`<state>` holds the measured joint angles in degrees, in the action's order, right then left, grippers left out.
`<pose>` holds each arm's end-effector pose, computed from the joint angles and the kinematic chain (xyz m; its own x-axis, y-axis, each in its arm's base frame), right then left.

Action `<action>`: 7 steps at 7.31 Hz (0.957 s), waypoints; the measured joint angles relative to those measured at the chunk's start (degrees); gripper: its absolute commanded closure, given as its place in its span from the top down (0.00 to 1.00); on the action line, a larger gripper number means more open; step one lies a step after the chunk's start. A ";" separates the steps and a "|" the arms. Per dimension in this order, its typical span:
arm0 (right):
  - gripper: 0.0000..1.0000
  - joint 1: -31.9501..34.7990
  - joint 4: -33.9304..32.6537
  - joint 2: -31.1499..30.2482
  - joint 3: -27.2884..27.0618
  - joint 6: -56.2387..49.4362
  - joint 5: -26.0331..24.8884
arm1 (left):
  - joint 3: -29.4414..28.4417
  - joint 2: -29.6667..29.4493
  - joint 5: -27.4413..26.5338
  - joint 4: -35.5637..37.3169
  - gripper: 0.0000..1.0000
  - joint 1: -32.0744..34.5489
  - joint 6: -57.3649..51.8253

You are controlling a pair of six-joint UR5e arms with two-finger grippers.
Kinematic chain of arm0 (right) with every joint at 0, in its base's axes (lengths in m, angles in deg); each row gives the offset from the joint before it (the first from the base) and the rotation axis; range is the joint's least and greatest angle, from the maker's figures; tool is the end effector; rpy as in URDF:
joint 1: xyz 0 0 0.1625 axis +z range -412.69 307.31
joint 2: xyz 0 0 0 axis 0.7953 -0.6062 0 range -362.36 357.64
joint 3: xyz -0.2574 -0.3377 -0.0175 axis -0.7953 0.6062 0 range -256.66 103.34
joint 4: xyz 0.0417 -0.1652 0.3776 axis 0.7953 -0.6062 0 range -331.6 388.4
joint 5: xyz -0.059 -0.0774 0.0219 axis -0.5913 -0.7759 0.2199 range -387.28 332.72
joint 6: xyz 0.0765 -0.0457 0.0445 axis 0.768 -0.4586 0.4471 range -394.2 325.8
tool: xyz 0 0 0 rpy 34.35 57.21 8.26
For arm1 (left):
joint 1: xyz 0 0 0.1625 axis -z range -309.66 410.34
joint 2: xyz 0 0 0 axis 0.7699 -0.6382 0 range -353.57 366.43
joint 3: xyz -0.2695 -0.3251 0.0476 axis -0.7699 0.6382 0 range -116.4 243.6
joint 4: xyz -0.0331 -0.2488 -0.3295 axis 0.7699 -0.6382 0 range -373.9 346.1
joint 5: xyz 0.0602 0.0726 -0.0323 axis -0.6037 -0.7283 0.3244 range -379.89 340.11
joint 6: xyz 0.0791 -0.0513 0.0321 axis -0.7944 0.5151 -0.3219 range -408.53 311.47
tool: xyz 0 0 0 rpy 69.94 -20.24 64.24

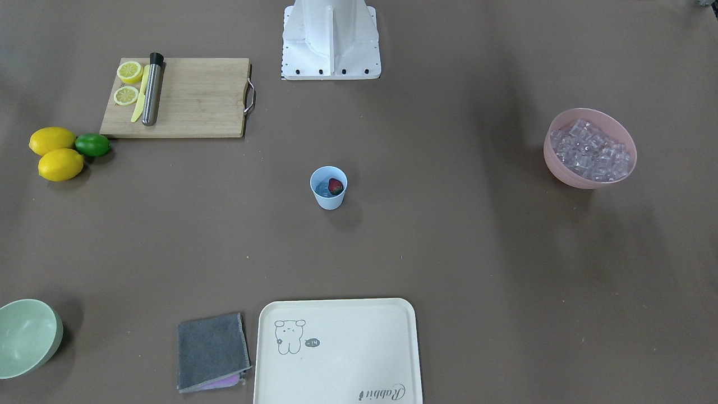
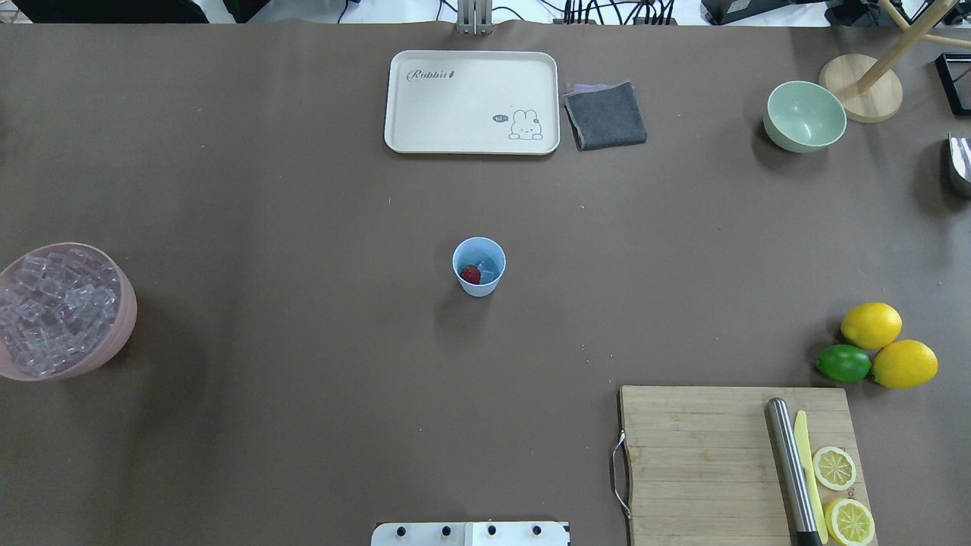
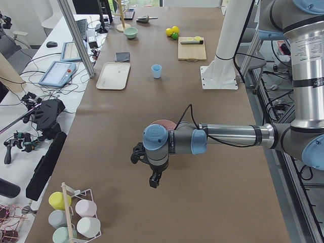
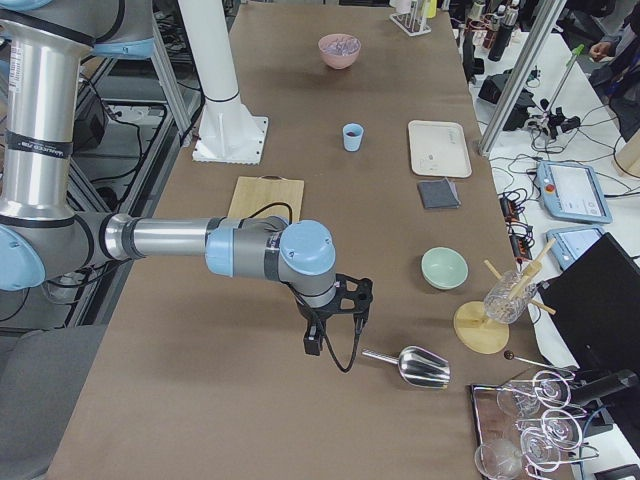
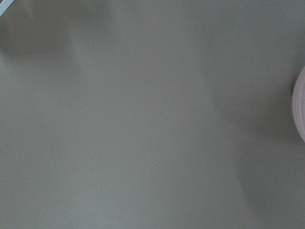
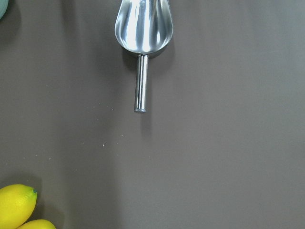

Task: Put ice and strawberries in cup

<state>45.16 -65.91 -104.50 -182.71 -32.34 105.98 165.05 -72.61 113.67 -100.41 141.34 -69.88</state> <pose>0.1192 -0.3886 0.6245 0.7159 0.1364 0.6847 -0.1600 0.9867 -0.0292 -0.0717 -0.4059 0.6536 0.6805 0.3181 -0.6601 -0.2473 0.9477 0.2018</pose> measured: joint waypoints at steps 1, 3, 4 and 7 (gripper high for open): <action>1.00 0.01 0.00 -0.13 -0.19 -0.01 -0.01 | 0.03 0.08 0.02 -0.04 0.99 0.03 0.00; 1.00 0.03 0.00 -0.44 -0.81 -0.02 -0.01 | 0.06 0.24 0.03 -0.07 0.99 0.05 0.00; 1.00 0.05 0.00 -0.48 -0.94 -0.02 -0.01 | 0.06 0.27 0.03 -0.07 0.99 0.06 0.00; 1.00 0.06 -0.02 -0.51 -1.62 -0.02 0.06 | 0.02 0.29 0.03 -0.04 0.99 0.06 0.00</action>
<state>45.22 -65.93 -105.01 -184.33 -32.36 106.04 165.07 -72.32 113.70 -100.45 141.40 -69.88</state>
